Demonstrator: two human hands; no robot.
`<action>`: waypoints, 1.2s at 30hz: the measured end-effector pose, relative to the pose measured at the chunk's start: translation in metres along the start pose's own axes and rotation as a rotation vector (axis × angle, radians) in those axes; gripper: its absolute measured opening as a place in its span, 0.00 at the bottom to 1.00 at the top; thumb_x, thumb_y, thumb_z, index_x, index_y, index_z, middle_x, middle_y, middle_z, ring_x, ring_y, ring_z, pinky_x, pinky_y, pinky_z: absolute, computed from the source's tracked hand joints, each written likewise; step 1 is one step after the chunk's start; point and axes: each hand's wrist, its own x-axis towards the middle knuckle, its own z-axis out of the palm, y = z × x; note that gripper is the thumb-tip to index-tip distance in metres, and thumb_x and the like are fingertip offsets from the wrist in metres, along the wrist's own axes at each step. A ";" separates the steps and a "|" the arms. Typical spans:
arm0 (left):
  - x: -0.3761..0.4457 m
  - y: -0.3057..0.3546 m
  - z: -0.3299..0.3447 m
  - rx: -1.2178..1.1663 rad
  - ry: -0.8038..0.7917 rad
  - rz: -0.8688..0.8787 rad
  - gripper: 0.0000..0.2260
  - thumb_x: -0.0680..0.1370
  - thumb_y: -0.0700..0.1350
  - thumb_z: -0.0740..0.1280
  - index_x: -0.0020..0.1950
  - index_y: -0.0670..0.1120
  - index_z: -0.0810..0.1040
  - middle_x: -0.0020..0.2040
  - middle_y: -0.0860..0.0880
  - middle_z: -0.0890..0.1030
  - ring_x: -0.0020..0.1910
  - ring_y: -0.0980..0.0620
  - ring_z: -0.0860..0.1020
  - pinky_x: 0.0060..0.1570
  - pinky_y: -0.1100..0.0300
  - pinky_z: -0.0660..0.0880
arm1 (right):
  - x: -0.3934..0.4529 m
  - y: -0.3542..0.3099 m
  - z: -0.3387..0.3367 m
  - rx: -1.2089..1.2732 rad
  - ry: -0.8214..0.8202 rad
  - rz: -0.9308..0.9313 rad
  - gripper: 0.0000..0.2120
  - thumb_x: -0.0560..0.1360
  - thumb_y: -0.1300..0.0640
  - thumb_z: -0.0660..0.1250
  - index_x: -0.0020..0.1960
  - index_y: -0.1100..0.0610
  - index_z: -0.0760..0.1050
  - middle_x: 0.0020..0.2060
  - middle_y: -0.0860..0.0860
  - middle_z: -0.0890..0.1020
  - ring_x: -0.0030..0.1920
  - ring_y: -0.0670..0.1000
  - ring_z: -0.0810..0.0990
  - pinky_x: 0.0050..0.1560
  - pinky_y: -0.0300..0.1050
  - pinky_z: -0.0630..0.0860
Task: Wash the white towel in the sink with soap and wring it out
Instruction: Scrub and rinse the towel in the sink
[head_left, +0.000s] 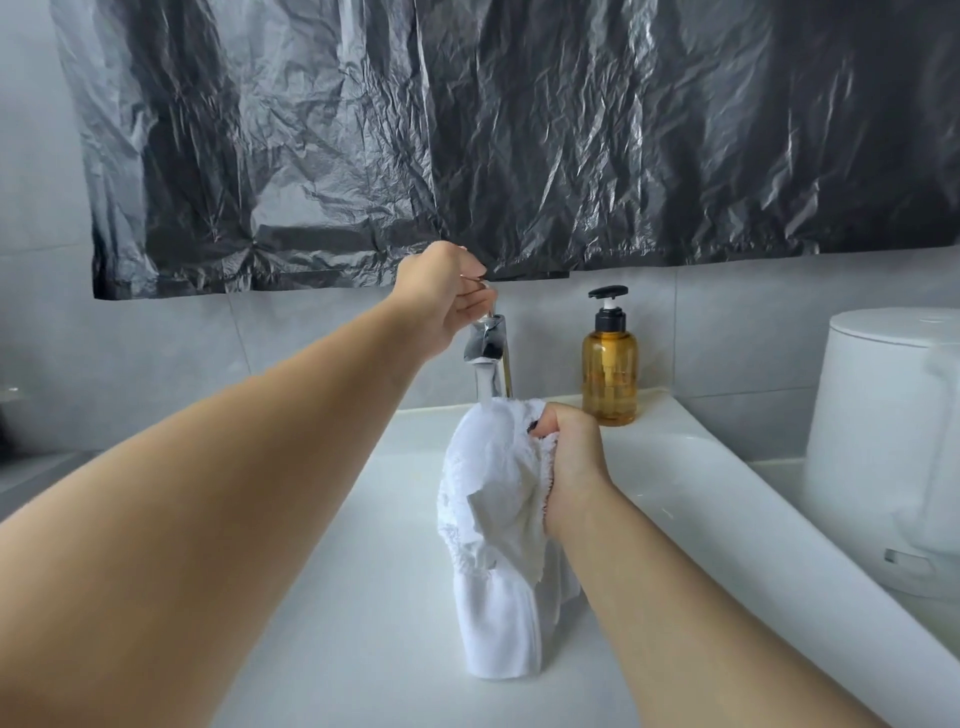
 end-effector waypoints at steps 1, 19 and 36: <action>-0.002 -0.001 -0.002 0.013 -0.021 0.002 0.05 0.77 0.33 0.61 0.50 0.41 0.73 0.58 0.33 0.79 0.57 0.38 0.82 0.61 0.48 0.78 | 0.000 0.000 -0.001 -0.002 -0.011 -0.008 0.14 0.67 0.61 0.56 0.25 0.54 0.59 0.22 0.50 0.68 0.29 0.52 0.69 0.36 0.40 0.66; -0.096 -0.136 -0.087 0.518 -0.265 -0.283 0.35 0.68 0.74 0.62 0.57 0.46 0.83 0.53 0.49 0.86 0.51 0.52 0.84 0.56 0.57 0.76 | -0.013 -0.019 -0.007 -0.015 -0.026 -0.273 0.12 0.70 0.53 0.69 0.30 0.56 0.75 0.26 0.53 0.78 0.27 0.53 0.78 0.38 0.43 0.73; -0.097 -0.141 -0.109 1.508 -0.583 -0.112 0.33 0.78 0.59 0.63 0.79 0.49 0.57 0.74 0.46 0.65 0.73 0.45 0.66 0.69 0.54 0.65 | 0.010 -0.016 -0.079 -1.677 0.137 -0.227 0.32 0.70 0.41 0.73 0.64 0.59 0.68 0.61 0.53 0.73 0.58 0.53 0.74 0.54 0.46 0.75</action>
